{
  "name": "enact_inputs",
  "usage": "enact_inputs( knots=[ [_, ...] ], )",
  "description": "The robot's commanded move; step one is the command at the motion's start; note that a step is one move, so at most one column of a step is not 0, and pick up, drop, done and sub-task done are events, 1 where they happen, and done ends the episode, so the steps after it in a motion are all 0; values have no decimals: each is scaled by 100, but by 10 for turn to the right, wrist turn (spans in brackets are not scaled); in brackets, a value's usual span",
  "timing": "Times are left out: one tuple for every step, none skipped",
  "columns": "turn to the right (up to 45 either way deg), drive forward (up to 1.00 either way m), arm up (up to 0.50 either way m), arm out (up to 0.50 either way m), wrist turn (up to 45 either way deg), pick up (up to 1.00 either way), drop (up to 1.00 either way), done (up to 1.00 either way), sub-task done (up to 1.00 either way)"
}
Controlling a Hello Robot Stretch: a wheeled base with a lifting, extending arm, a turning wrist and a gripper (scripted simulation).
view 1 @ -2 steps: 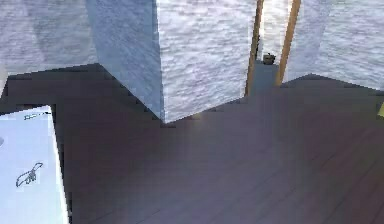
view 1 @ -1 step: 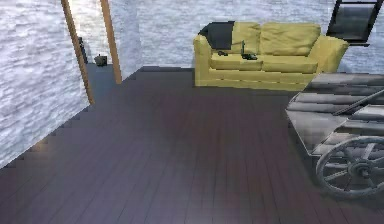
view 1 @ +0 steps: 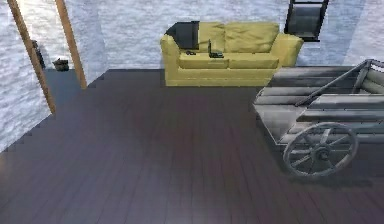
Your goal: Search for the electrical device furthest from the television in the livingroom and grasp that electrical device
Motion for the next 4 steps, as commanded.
enact_inputs(
  knots=[
    [0,100,0,0,0,0,0,0,0],
    [0,100,0,0,0,0,0,0,0],
    [0,100,0,0,0,0,0,0,0],
    [30,0,0,0,0,0,0,0,0]
  ],
)
